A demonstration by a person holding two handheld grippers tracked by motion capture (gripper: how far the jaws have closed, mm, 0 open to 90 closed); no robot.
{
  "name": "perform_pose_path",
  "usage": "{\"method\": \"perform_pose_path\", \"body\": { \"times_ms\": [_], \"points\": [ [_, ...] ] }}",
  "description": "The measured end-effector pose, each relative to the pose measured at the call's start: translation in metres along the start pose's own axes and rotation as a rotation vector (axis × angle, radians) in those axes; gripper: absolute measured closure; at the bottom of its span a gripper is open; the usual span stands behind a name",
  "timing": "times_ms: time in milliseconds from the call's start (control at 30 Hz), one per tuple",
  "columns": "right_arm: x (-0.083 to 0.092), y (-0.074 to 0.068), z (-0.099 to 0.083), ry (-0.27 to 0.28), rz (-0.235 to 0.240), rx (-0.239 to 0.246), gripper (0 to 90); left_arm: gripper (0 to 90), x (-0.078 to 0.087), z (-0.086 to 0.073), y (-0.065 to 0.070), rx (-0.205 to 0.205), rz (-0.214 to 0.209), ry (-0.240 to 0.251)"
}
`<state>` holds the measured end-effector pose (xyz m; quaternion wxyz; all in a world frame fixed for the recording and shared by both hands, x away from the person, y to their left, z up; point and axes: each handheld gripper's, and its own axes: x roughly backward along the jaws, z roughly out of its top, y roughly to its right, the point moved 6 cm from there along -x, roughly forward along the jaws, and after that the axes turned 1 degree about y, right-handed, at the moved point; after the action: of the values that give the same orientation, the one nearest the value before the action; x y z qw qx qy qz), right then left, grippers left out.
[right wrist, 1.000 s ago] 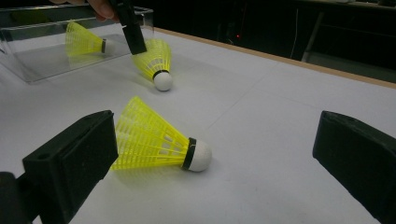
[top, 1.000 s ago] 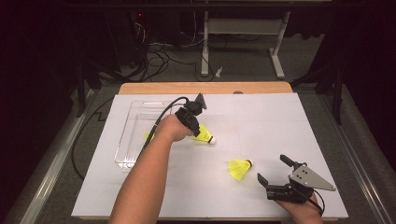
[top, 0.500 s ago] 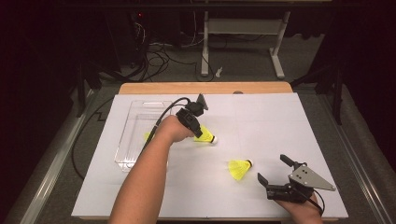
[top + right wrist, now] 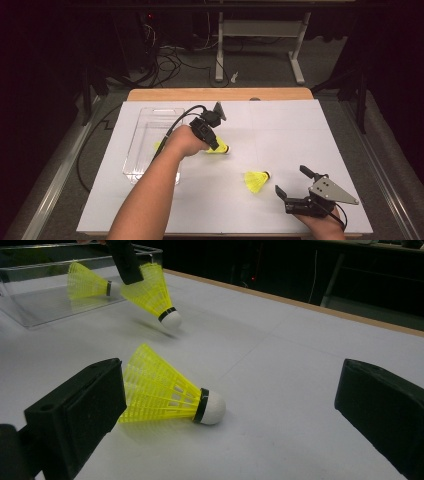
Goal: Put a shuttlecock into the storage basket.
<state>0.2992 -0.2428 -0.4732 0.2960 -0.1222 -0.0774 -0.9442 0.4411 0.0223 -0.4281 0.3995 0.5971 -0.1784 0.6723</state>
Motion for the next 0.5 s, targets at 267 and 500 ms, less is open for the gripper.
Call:
{"method": "perform_pose_path", "body": {
  "times_ms": [267, 500],
  "points": [
    [-0.001, -0.002, 0.000, -0.001, -0.002, 0.003, 0.7, 90.0, 0.007, -0.012, 0.002, 0.009, 0.022, -0.008],
    [0.000, 0.003, -0.001, -0.003, -0.015, -0.007, 0.7, 90.0, 0.007, -0.019, 0.001, 0.008, 0.024, -0.013]
  ]
}}
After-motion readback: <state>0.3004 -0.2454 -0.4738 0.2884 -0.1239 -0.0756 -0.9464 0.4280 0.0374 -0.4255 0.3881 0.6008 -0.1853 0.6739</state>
